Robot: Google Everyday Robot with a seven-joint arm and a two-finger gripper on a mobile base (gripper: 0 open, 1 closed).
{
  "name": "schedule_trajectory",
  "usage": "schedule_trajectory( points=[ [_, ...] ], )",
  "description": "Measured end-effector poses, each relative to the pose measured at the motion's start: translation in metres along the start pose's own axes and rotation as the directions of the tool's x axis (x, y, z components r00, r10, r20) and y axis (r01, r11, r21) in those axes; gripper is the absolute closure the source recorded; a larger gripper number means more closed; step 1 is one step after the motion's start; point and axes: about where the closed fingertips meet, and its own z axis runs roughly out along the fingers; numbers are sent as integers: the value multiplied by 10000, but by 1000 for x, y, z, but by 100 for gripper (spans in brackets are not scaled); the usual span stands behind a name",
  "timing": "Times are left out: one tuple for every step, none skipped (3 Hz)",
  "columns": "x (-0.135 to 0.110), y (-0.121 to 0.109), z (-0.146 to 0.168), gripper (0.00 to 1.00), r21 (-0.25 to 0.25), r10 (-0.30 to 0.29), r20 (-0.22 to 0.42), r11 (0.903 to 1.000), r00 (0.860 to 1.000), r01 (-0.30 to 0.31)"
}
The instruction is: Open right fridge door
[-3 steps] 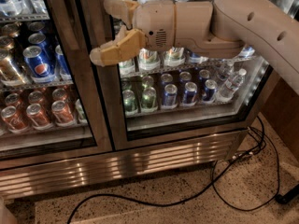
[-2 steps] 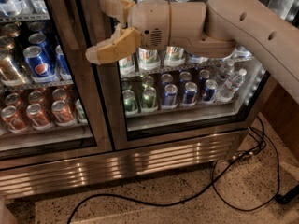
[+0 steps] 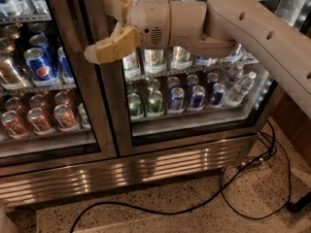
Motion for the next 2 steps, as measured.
schedule_trajectory(
  points=[
    [4, -2, 8, 18, -291, 172, 96, 9994, 9998, -169],
    [10, -4, 17, 23, -626, 384, 167, 9973, 9991, -373]
  ],
)
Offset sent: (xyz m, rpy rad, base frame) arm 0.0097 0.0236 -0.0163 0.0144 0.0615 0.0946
